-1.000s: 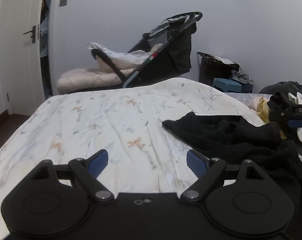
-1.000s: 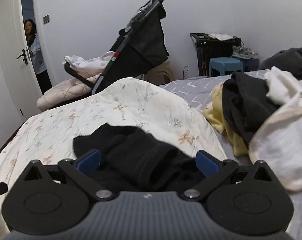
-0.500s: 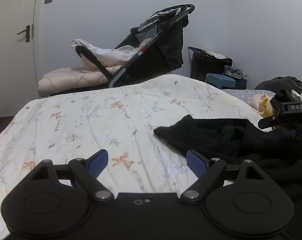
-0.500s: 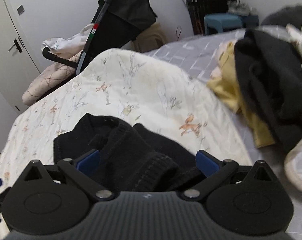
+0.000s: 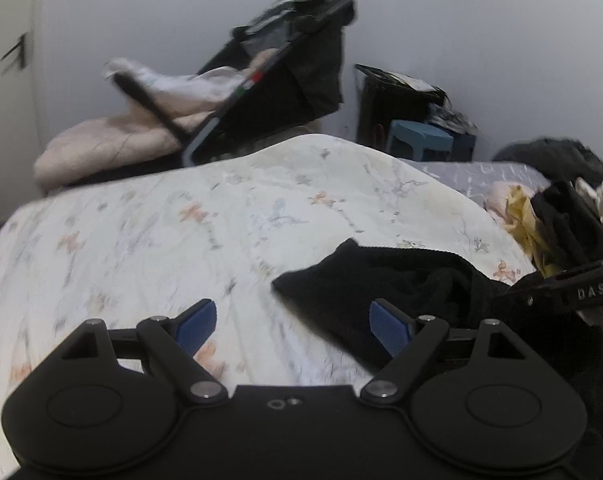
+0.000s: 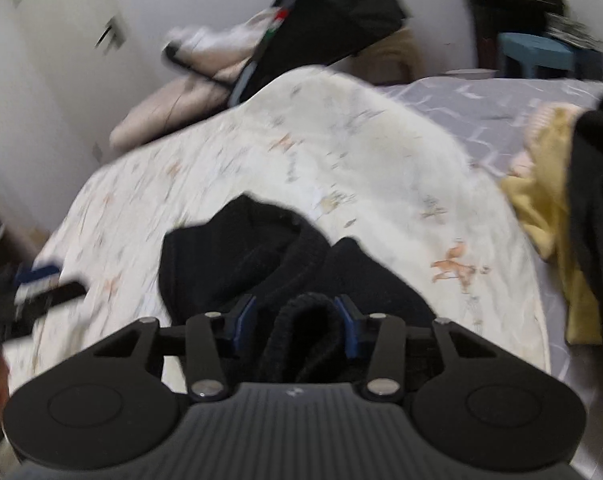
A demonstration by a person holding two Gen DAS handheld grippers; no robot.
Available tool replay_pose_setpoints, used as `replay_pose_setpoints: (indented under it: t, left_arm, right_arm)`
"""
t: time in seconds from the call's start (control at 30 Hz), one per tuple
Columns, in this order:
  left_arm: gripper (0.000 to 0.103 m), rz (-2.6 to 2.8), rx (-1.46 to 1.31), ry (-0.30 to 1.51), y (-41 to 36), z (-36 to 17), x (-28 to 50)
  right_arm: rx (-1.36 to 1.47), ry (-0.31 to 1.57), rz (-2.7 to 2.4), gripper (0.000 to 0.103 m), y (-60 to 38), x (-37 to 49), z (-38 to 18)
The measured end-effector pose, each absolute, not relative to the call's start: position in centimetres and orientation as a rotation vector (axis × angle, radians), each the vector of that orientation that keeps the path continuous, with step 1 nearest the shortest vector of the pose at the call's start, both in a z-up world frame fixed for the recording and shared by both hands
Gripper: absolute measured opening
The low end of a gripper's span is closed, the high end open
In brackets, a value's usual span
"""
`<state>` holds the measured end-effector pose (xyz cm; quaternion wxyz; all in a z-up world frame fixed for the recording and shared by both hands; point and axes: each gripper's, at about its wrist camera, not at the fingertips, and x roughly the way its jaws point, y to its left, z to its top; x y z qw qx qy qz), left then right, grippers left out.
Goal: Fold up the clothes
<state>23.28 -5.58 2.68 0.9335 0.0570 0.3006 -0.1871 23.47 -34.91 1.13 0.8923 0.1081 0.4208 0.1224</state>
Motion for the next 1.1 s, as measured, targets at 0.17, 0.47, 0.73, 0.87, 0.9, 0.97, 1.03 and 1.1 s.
replay_pose_setpoints:
  t: [0.17,0.47,0.73,0.87,0.9,0.97,1.03,1.1]
  left_arm:
    - [0.082,-0.442,0.037,0.695,-5.9,2.3,27.3]
    - [0.078,-0.450,0.027,0.738,-7.4,0.4,32.5]
    - [0.000,-0.462,-0.039,0.842,-7.3,-2.8,35.1]
    - [0.000,-0.468,-0.040,0.845,-7.4,-3.7,35.3]
    - [0.000,-0.473,-0.042,0.845,-7.5,-3.9,35.2]
    - [0.000,-0.493,-0.048,0.851,-7.5,-4.0,35.3]
    - [0.000,-0.501,-0.056,0.845,-7.4,-4.0,35.1]
    - [0.000,-0.507,-0.064,0.835,-7.2,-3.9,34.9]
  right_arm:
    - [0.255,0.868,0.271,0.047,-35.7,23.1,1.3]
    - [0.111,0.911,0.283,0.086,-33.3,24.2,0.2]
    - [0.050,0.984,0.209,0.103,-30.8,24.4,-1.8]
    - [0.271,0.955,0.186,0.103,-33.6,25.1,-2.3]
    - [0.346,0.943,0.181,0.103,-34.6,25.1,-2.5]
    - [0.434,0.931,0.175,0.103,-35.8,25.2,-2.6]
    - [0.446,0.930,0.183,0.103,-36.0,25.2,-2.6]
    - [0.452,0.926,0.181,0.098,-36.0,25.0,-2.5]
